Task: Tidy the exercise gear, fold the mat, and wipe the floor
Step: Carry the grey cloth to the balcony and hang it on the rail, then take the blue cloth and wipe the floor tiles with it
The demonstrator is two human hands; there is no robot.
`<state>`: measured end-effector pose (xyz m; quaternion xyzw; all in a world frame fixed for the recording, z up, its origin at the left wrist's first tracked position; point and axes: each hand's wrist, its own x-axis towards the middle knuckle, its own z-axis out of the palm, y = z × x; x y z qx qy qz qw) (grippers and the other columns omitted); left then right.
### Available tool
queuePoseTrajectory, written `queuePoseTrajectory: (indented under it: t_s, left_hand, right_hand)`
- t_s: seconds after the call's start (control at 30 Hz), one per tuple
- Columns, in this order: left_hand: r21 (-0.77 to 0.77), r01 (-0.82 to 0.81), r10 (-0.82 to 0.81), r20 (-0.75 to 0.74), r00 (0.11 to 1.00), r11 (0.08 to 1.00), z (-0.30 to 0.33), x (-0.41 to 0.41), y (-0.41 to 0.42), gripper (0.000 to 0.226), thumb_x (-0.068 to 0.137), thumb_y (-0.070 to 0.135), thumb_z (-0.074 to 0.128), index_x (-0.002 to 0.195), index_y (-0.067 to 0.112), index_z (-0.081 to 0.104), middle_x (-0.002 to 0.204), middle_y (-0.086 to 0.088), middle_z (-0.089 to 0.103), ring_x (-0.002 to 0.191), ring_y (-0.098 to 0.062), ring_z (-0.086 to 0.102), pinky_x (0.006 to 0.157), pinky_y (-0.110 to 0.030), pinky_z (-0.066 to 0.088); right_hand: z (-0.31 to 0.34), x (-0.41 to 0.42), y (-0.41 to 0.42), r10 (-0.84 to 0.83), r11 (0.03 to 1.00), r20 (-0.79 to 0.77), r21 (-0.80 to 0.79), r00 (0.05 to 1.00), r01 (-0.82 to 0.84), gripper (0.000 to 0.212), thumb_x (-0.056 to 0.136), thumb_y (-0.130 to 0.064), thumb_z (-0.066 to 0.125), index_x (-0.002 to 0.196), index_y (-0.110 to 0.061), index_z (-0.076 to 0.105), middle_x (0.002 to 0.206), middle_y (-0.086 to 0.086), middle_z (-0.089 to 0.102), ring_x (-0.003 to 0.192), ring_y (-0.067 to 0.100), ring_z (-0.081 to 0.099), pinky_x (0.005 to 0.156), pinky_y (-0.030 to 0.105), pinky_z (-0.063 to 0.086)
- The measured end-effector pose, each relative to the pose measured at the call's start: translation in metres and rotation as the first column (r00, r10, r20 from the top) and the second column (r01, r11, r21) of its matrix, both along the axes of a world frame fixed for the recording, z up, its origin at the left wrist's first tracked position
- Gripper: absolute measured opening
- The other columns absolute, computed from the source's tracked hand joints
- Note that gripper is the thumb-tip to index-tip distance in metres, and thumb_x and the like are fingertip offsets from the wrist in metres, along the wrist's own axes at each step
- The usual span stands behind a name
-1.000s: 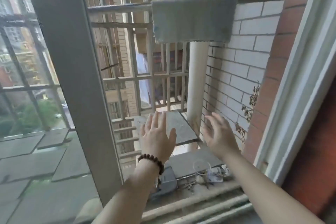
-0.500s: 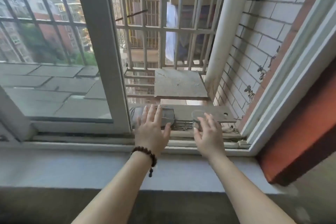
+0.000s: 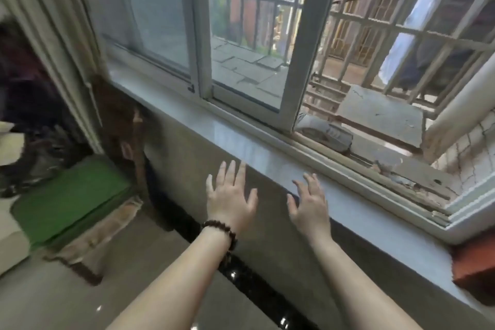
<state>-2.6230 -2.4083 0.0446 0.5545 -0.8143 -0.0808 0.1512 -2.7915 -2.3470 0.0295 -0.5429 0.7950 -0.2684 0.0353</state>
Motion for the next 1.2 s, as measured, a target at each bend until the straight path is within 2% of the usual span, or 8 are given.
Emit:
queuePoseTrajectory:
  t_s: [0.1, 0.23, 0.53, 0.63, 0.77, 0.9, 1.07, 1.2]
  left_hand:
    - [-0.004, -0.178, 0.178, -0.004, 0.984, 0.984, -0.008, 0.069, 0.017, 0.069, 0.095, 0.052, 0.034, 0.154, 0.025, 0.011, 0.161, 0.001, 0.016, 0.149, -0.017, 0.004, 0.120, -0.046, 0.007]
    - [0.042, -0.400, 0.400, 0.027, 0.916, 0.915, -0.021, 0.169, 0.046, 0.069, 0.096, 0.051, 0.034, 0.155, 0.025, 0.010, 0.162, 0.002, 0.014, 0.149, -0.017, 0.003, 0.119, -0.045, 0.006]
    - [0.083, -0.762, 0.765, -0.002, 0.644, 0.642, -0.036, 0.396, 0.142, 0.070, 0.096, 0.049, 0.035, 0.155, 0.023, 0.006, 0.162, 0.001, 0.010, 0.149, -0.018, -0.001, 0.119, -0.045, 0.004]
    - [0.081, -0.832, 0.834, 0.008, 0.552, 0.549, -0.039, 0.469, 0.181, 0.071, 0.096, 0.048, 0.036, 0.155, 0.022, 0.005, 0.162, -0.001, 0.013, 0.149, -0.019, 0.001, 0.119, -0.045, 0.005]
    - [0.080, -0.897, 0.899, 0.012, 0.438, 0.435, -0.041, 0.564, 0.230, 0.071, 0.096, 0.047, 0.038, 0.154, 0.021, 0.008, 0.161, -0.002, 0.015, 0.149, -0.019, 0.004, 0.119, -0.047, 0.008]
    - [0.087, -0.939, 0.940, 0.050, 0.339, 0.334, -0.040, 0.654, 0.277, 0.069, 0.097, 0.045, 0.036, 0.154, 0.020, 0.007, 0.161, -0.003, 0.014, 0.149, -0.019, 0.002, 0.119, -0.047, 0.007]
    - [0.093, -0.975, 0.975, 0.073, 0.209, 0.202, -0.039, 0.743, 0.327, 0.068, 0.097, 0.044, 0.037, 0.154, 0.020, 0.008, 0.161, -0.005, 0.015, 0.149, -0.022, 0.006, 0.119, -0.048, 0.008]
    - [0.134, -0.985, 0.988, 0.096, 0.122, 0.108, -0.044, 0.798, 0.352, 0.067, 0.099, 0.045, 0.032, 0.154, 0.020, 0.004, 0.162, -0.005, 0.011, 0.149, -0.022, 0.002, 0.119, -0.049, 0.008]
  right_hand:
    - [-0.005, 0.061, -0.015, 0.156, 0.988, -0.008, 0.007, 0.988, -0.156, 0.040, 0.093, -0.022, 0.055, 0.132, -0.012, 0.052, 0.149, 0.010, 0.035, 0.143, 0.026, 0.020, 0.118, 0.044, 0.012]
    - [-0.012, 0.156, -0.025, 0.372, 0.928, -0.030, -0.015, 0.928, -0.372, 0.040, 0.087, -0.010, 0.060, 0.126, -0.009, 0.056, 0.146, 0.013, 0.040, 0.142, 0.030, 0.023, 0.116, 0.045, 0.010]
    - [-0.033, 0.390, -0.011, 0.708, 0.706, 0.020, -0.005, 0.706, -0.708, 0.033, 0.090, -0.016, 0.058, 0.122, -0.009, 0.058, 0.147, 0.013, 0.039, 0.142, 0.030, 0.022, 0.116, 0.049, 0.016]
    - [-0.040, 0.473, 0.012, 0.782, 0.622, 0.018, 0.013, 0.622, -0.783, 0.026, 0.088, -0.012, 0.058, 0.113, -0.006, 0.060, 0.144, 0.015, 0.041, 0.141, 0.034, 0.024, 0.114, 0.053, 0.020]
    - [-0.047, 0.585, 0.047, 0.868, 0.494, 0.024, 0.044, 0.495, -0.868, 0.037, 0.089, -0.011, 0.054, 0.126, -0.007, 0.055, 0.147, 0.014, 0.037, 0.142, 0.033, 0.021, 0.115, 0.050, 0.017]
    - [-0.050, 0.690, 0.078, 0.921, 0.385, 0.049, 0.036, 0.386, -0.922, 0.038, 0.089, -0.014, 0.058, 0.126, -0.004, 0.056, 0.146, 0.018, 0.038, 0.141, 0.035, 0.025, 0.114, 0.051, 0.020]
    - [-0.054, 0.797, 0.111, 0.967, 0.244, 0.050, 0.077, 0.248, -0.967, 0.042, 0.096, -0.024, 0.047, 0.137, -0.013, 0.045, 0.154, 0.011, 0.023, 0.145, 0.027, 0.012, 0.119, 0.041, 0.008]
    - [-0.057, 0.865, 0.120, 0.987, 0.144, 0.052, 0.113, 0.150, -0.983, 0.041, 0.096, -0.024, 0.047, 0.136, -0.013, 0.046, 0.154, 0.011, 0.023, 0.143, 0.028, 0.014, 0.118, 0.041, 0.012]
